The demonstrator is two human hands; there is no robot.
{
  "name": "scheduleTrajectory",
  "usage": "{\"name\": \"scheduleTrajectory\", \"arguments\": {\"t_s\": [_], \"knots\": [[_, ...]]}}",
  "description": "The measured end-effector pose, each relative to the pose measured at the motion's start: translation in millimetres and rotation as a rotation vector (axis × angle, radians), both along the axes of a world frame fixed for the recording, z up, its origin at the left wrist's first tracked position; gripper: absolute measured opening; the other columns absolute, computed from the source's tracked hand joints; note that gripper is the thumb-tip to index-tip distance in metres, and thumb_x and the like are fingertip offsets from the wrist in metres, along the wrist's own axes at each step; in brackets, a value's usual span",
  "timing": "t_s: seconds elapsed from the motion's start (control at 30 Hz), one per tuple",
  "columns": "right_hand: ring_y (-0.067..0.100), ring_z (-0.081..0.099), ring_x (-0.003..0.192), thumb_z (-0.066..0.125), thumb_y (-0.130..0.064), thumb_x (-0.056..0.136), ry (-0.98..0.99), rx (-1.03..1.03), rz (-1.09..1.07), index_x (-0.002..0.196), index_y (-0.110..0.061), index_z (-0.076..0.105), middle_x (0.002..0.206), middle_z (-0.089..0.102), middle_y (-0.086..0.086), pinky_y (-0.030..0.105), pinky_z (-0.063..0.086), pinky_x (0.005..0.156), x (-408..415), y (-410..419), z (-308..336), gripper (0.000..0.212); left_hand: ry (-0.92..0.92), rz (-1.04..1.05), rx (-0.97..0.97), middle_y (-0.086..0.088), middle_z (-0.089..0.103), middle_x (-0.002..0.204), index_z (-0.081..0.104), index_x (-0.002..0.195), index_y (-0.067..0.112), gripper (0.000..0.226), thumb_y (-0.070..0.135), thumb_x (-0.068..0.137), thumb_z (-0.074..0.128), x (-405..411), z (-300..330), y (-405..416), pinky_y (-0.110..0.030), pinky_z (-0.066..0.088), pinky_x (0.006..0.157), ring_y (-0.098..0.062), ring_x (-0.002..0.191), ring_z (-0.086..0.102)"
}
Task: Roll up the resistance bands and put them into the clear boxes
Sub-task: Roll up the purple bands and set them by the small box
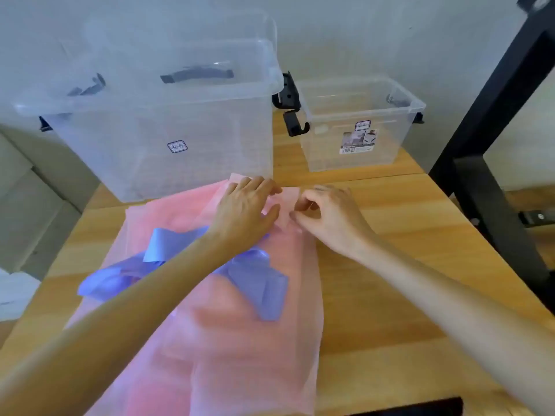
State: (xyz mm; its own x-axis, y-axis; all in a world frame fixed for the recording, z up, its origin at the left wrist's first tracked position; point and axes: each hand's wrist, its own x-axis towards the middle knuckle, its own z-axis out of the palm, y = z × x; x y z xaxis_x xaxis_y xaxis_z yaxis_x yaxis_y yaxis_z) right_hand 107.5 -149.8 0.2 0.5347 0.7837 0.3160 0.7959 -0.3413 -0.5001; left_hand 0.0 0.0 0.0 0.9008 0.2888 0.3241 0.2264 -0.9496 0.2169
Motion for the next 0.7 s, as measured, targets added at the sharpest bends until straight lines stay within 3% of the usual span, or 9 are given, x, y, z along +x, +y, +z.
{"name": "scheduleTrajectory", "arguments": {"t_s": [0.2, 0.27, 0.37, 0.47, 0.57, 0.7], "knots": [[0.004, 0.049, 0.082, 0.070, -0.027, 0.085, -0.040, 0.027, -0.007, 0.078, -0.020, 0.066, 0.075, 0.050, -0.022, 0.028, 0.026, 0.083, -48.1, -9.6, 1.8, 0.011, -0.107, 0.038, -0.004, 0.000, 0.067, 0.114, 0.062, 0.117, 0.012, 0.027, 0.023, 0.092, 0.057, -50.7, 0.8, 0.7, -0.032, 0.034, 0.088, -0.028, 0.105, 0.057], [0.008, 0.052, 0.078, 0.071, -0.026, 0.085, -0.034, 0.054, 0.016, 0.075, -0.021, 0.064, 0.077, 0.055, -0.018, 0.034, 0.035, 0.089, -63.5, -11.5, 0.0, 0.013, -0.131, 0.035, -0.007, -0.001, 0.067, 0.113, 0.063, 0.116, 0.011, 0.027, 0.022, 0.092, 0.055, -68.5, 2.7, 2.3, -0.036, 0.036, 0.087, -0.030, 0.104, 0.058], [0.016, 0.058, 0.075, 0.070, -0.016, 0.083, 0.022, 0.110, 0.053, 0.072, -0.023, 0.061, 0.074, 0.059, -0.014, 0.048, 0.047, 0.081, -83.8, -10.1, -1.8, 0.016, -0.096, 0.042, -0.019, -0.003, 0.066, 0.116, 0.061, 0.121, 0.010, 0.029, 0.021, 0.095, 0.052, -96.5, 5.3, 6.4, -0.040, 0.040, 0.089, -0.031, 0.106, 0.057], [0.022, 0.061, 0.082, 0.065, -0.006, 0.085, 0.066, 0.125, 0.032, 0.085, -0.018, 0.068, 0.086, 0.066, -0.003, 0.047, 0.049, 0.083, -100.4, -2.9, -4.1, 0.013, -0.081, 0.069, -0.043, -0.006, 0.065, 0.115, 0.062, 0.121, 0.010, 0.040, 0.025, 0.090, 0.041, -125.2, 2.7, 13.8, -0.042, 0.043, 0.086, -0.032, 0.103, 0.058], [0.023, 0.060, 0.095, 0.063, -0.009, 0.088, 0.079, 0.077, -0.028, 0.102, -0.015, 0.069, 0.101, 0.066, 0.001, 0.042, 0.046, 0.090, -115.2, 7.9, -0.8, 0.017, -0.034, 0.099, -0.073, -0.010, 0.062, 0.117, 0.061, 0.125, 0.010, 0.037, 0.019, 0.093, 0.045, -144.6, -4.5, 21.7, -0.041, 0.039, 0.085, -0.035, 0.104, 0.055], [0.026, 0.054, 0.109, 0.061, -0.020, 0.090, -0.009, -0.200, -0.096, 0.112, -0.017, 0.067, 0.112, 0.062, 0.003, 0.039, 0.039, 0.096, -117.5, 22.1, 1.9, 0.022, 0.080, 0.139, -0.112, -0.011, 0.056, 0.130, 0.053, 0.136, 0.010, 0.045, 0.013, 0.092, 0.060, -152.6, -13.1, 31.2, -0.042, 0.039, 0.094, -0.036, 0.117, 0.050]]}}
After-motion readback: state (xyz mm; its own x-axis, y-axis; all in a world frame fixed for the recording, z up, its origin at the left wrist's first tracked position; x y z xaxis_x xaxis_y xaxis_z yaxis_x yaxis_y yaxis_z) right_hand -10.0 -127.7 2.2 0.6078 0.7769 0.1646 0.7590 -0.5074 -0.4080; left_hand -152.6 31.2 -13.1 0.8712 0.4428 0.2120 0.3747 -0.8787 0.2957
